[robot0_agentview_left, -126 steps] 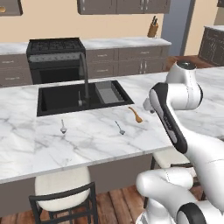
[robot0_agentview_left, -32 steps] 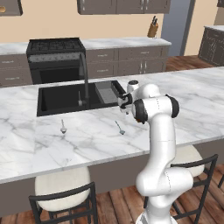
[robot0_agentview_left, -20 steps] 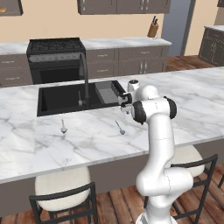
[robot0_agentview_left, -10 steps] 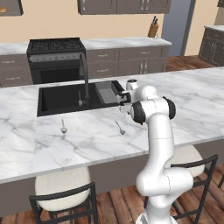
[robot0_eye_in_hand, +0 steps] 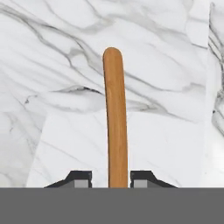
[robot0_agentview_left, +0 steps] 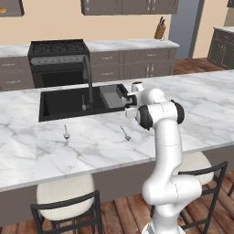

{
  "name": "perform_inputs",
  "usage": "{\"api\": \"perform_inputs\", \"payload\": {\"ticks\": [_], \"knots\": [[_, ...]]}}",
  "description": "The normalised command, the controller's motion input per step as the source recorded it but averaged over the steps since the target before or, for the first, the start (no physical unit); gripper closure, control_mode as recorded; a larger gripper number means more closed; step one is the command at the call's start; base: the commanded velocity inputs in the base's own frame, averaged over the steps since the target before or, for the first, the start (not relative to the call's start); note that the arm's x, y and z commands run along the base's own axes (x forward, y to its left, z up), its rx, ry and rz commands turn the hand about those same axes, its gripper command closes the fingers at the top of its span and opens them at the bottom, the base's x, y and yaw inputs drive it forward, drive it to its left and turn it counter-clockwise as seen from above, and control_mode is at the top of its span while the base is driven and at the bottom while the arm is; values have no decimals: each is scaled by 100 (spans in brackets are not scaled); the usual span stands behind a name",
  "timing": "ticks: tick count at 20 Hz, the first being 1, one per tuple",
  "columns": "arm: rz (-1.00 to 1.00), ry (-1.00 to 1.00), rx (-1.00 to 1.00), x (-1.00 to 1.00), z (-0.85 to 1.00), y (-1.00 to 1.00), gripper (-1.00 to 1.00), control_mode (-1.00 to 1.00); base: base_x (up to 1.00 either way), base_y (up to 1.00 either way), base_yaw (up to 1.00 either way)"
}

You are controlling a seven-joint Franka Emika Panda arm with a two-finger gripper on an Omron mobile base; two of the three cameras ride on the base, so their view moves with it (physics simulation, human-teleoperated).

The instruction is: Organize the utensils by type. Pick up the wooden spoons from the counter and place them in the open cabinet. Then pick up the metallic utensils from the counter and place them in the open drawer.

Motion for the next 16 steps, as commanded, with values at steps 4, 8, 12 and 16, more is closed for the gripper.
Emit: {"api": "perform_inputs", "payload": {"ticks": [4,8,12,16], "knots": [[9,3,0,-35,63,-2,100,-100,0,0,0],[23,0,0,-73,64,0,100,-100,0,0,0],[28,0,0,-67,56,0,100,-100,0,0,0],[35,0,-1,-77,50,0,100,-100,0,0,0]]}}
